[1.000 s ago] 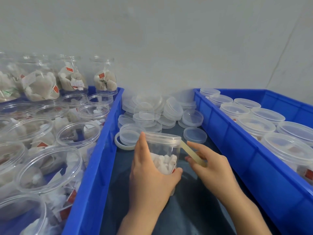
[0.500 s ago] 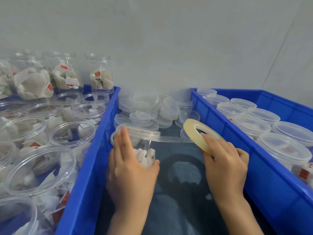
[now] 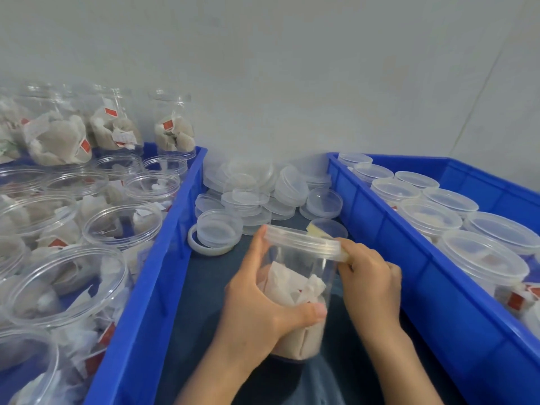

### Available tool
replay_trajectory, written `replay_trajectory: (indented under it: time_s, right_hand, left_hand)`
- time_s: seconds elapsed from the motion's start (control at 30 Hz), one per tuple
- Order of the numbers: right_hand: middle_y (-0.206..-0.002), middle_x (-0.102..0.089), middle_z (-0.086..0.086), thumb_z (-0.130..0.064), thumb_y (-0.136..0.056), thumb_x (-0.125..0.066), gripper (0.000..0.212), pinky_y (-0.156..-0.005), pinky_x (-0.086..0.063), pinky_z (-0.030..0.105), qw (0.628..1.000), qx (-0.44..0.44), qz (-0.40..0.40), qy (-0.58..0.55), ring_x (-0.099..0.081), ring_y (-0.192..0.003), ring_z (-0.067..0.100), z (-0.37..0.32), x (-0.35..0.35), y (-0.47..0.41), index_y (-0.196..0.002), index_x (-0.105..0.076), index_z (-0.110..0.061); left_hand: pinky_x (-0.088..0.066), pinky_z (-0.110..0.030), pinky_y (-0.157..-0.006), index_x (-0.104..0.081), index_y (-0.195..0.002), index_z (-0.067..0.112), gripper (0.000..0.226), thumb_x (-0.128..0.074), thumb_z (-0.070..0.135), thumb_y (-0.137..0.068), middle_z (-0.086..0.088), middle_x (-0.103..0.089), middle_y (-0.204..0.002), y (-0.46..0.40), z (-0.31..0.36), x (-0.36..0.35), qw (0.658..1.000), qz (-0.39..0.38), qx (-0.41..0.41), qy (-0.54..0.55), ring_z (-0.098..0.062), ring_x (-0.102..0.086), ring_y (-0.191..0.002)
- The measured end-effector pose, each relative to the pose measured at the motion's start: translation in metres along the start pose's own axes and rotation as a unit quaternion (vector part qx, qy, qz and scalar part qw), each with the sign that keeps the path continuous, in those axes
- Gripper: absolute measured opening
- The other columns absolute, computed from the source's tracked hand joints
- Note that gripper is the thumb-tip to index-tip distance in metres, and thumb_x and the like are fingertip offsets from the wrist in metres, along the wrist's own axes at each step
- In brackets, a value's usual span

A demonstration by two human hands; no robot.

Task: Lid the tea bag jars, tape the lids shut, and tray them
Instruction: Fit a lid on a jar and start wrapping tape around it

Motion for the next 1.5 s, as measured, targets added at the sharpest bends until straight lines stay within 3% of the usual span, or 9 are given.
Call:
replay_trajectory:
  time_s: [0.17,0.33,0.5,0.63,0.77,1.0,1.1,1.3,1.5]
  right_hand:
    - [-0.080,-0.065,-0.003,-0.019,-0.087,-0.063,0.016,-0.079,-0.046,0.043,0.997,-0.006,0.016,-0.081,-0.058,-0.077,0.020,0.000,0.003,-0.002,-0.100,-0.068,-0.027]
    - [-0.101,-0.069,0.000,-0.004,-0.089,-0.059,0.029,-0.088,-0.047,0.042,0.964,-0.034,-0.017,-0.264,-0.062,-0.098,0.021,-0.004,0.004,0.002,-0.110,-0.068,-0.022]
    - [-0.079,-0.069,0.002,-0.016,-0.079,-0.068,0.012,-0.074,-0.047,0.046,0.988,0.029,0.024,-0.150,-0.062,-0.078,0.028,-0.016,0.007,0.011,-0.091,-0.070,-0.013]
    - [-0.080,-0.066,0.000,-0.028,-0.087,-0.061,0.014,-0.074,-0.046,0.040,0.996,-0.006,0.038,-0.075,-0.059,-0.080,0.027,-0.017,0.005,0.014,-0.091,-0.066,-0.016]
    - [-0.080,-0.061,-0.004,-0.055,-0.093,-0.033,0.040,-0.072,-0.047,0.034,0.998,-0.054,-0.011,0.006,-0.054,-0.077,0.020,-0.025,0.001,0.015,-0.093,-0.058,-0.024]
    - [-0.116,-0.050,-0.021,-0.038,-0.092,-0.043,0.037,-0.082,-0.042,0.027,0.988,-0.005,-0.120,-0.100,-0.051,-0.103,0.007,-0.021,-0.004,0.013,-0.127,-0.030,-0.041]
    - [-0.112,-0.055,-0.010,-0.014,-0.091,-0.050,0.040,-0.079,-0.048,0.034,0.982,0.007,-0.126,-0.140,-0.054,-0.095,0.010,-0.017,-0.008,0.012,-0.118,-0.028,-0.033]
    - [-0.067,-0.063,0.001,-0.006,-0.078,-0.072,0.025,-0.056,-0.049,0.040,0.990,0.098,0.057,-0.079,-0.056,-0.061,0.027,-0.011,0.008,0.008,-0.099,-0.070,-0.020]
    - [-0.054,-0.056,-0.003,-0.012,-0.073,-0.078,0.009,-0.040,-0.046,0.034,0.981,0.082,0.160,-0.067,-0.050,-0.047,0.019,0.003,0.024,0.003,-0.076,-0.070,-0.017]
  left_hand:
    - [-0.045,-0.040,-0.099,-0.055,-0.123,0.032,0.072,-0.079,0.014,-0.058,0.001,-0.061,-0.122,0.001,0.012,-0.006,0.983,-0.160,-0.011,0.085,-0.022,-0.056,-0.115]
    - [-0.042,-0.042,-0.103,-0.040,-0.138,0.019,0.091,-0.083,0.036,-0.060,-0.007,-0.055,-0.132,-0.002,0.012,-0.009,0.976,-0.185,0.004,0.111,-0.030,-0.050,-0.124]
    - [-0.032,-0.035,-0.111,-0.042,-0.137,0.036,0.107,-0.050,0.092,-0.047,0.000,-0.048,-0.128,0.000,0.008,-0.003,0.992,-0.088,0.058,0.064,-0.015,-0.039,-0.130]
    - [-0.038,-0.001,-0.080,-0.042,-0.125,0.043,0.074,-0.056,0.079,-0.062,0.019,-0.055,-0.124,-0.002,0.001,0.001,0.997,0.071,0.019,-0.011,0.018,-0.051,-0.103]
    - [-0.048,-0.024,-0.090,-0.052,-0.108,0.054,0.029,-0.041,0.066,-0.084,0.026,-0.061,-0.108,0.003,-0.005,0.000,0.979,0.171,-0.023,-0.112,0.012,-0.055,-0.102]
    - [-0.032,0.005,-0.073,-0.013,-0.121,0.064,0.110,-0.060,0.087,-0.024,0.051,-0.026,-0.114,0.005,0.000,-0.009,0.970,0.106,0.018,-0.217,0.040,-0.021,-0.100]
    - [-0.037,0.002,-0.079,-0.035,-0.121,0.049,0.097,-0.078,0.062,-0.035,0.033,-0.049,-0.115,0.003,-0.005,-0.005,0.977,0.152,0.022,-0.149,0.027,-0.040,-0.105]
    - [-0.054,-0.044,-0.085,-0.067,-0.099,0.036,0.062,-0.078,0.048,-0.039,0.011,-0.071,-0.097,-0.002,0.001,0.004,0.990,0.126,0.066,0.021,-0.011,-0.067,-0.093]
    - [-0.058,-0.035,-0.064,-0.074,-0.090,0.030,0.062,-0.086,0.041,-0.030,-0.002,-0.074,-0.094,0.000,0.013,0.011,0.973,0.094,0.068,0.199,-0.023,-0.071,-0.085]
Point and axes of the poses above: each hand's wrist, its own y-axis away from the middle knuckle, its own x-axis out of the back of the hand, z = x × y, the point moved 1 cm from there along -y, towards the middle knuckle
